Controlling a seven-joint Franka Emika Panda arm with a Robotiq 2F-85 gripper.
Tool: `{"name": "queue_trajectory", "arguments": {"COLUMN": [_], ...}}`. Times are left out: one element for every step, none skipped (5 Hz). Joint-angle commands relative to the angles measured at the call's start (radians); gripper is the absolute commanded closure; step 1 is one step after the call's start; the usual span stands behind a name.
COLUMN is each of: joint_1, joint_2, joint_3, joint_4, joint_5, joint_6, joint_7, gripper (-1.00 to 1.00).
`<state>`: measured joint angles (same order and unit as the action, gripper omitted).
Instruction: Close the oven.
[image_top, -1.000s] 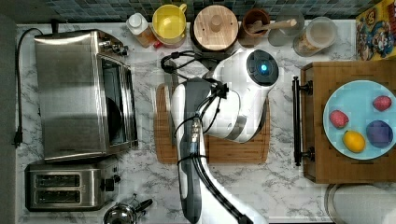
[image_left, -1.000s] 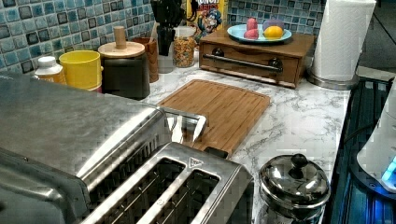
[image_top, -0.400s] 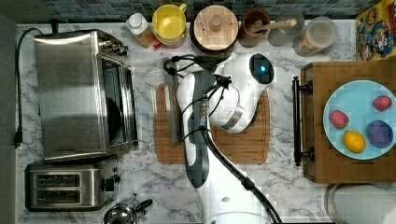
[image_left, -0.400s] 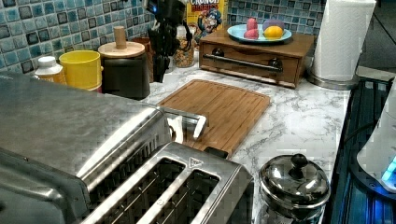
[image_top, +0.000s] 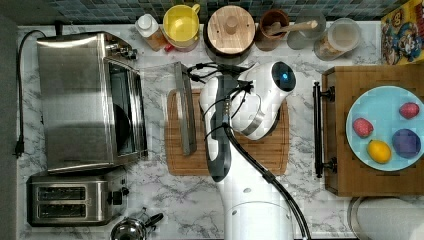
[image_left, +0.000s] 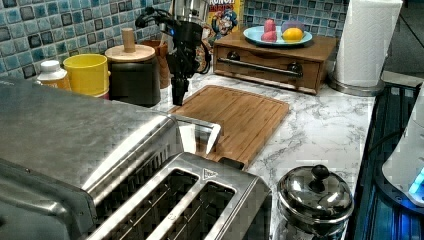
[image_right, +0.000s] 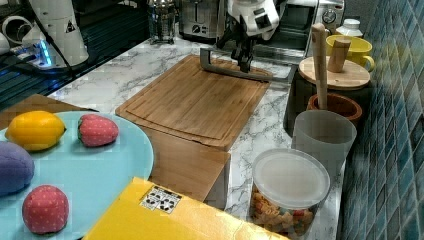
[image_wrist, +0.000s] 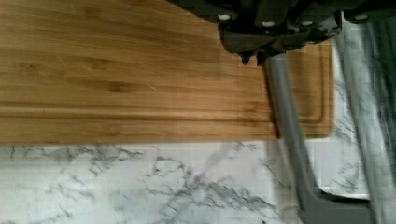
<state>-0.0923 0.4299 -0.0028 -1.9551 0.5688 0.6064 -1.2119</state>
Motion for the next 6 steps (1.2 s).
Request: {"name": "queue_trajectory", "arguments": {"joint_1": [-0.038,-0.030,-0.025,-0.035,-0.042,-0.030], "joint_2": [0.005,0.073,0.117,0.142,0.207,0.212], "joint_3": [0.101,0.112,0.122,0.127,0.119,0.104], "joint_4": [0.087,0.163,0.198,0.239,0.342,0.353], "joint_5": [0.150,0.090,0.047,0.034,0.016,0.023], "joint_6": [0.005,-0.066,-0.099,-0.142,-0.266,-0.297], "joint_7": [-0.188,-0.153,-0.129,-0.104,-0.062,-0.052], "gripper": [1.00,1.00,1.00,1.00,1.00,1.00]}}
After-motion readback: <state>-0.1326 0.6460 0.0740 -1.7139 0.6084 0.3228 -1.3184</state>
